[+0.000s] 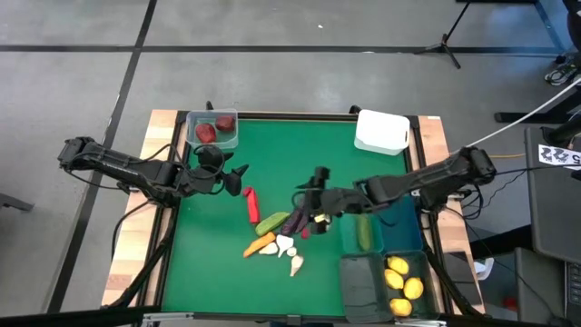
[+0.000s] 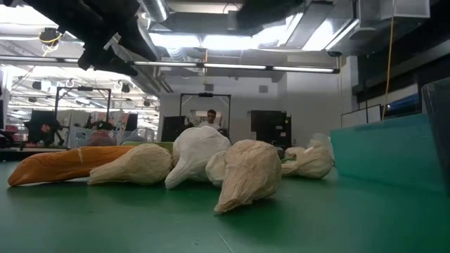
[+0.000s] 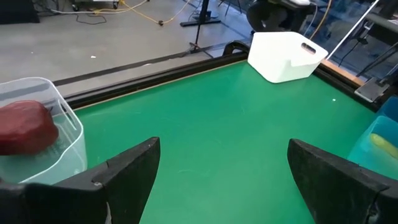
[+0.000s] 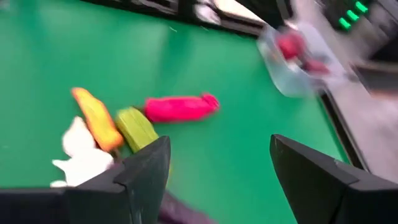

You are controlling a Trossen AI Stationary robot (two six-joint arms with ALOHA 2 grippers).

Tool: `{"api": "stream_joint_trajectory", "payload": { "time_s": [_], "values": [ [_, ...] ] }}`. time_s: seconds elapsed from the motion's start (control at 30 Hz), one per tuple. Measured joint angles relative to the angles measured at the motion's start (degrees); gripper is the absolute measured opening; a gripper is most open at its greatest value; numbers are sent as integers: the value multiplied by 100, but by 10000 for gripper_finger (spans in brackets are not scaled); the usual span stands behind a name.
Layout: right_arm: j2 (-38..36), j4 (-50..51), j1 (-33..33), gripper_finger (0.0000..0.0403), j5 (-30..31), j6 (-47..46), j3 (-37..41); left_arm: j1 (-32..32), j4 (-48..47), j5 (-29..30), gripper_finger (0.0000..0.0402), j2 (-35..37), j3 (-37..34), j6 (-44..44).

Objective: Sort produce into baskets
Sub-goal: Put the cucumber into the green bin

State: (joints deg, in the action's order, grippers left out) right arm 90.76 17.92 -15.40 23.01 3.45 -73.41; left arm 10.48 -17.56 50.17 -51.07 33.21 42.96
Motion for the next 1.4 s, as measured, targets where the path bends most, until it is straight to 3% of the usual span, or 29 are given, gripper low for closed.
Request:
{"api": "stream_joint_trajectory", "payload": {
  "time_s": [0.3,0.5,0.97,1.4],
  "values": [
    [952,-1554,565,275,-1784,796,0,-2,-142,-2,345,0,0,59],
    [1439,-2048,698,275,-2320,883,2,-1,-148,0,345,0,0,69],
    [2528,-2842,731,275,-2500,1061,-158,-2,-153,1,345,0,0,196],
    [3129,-1555,1061,275,-2974,1137,-852,-2,-153,0,345,0,0,209]
  ]
}}
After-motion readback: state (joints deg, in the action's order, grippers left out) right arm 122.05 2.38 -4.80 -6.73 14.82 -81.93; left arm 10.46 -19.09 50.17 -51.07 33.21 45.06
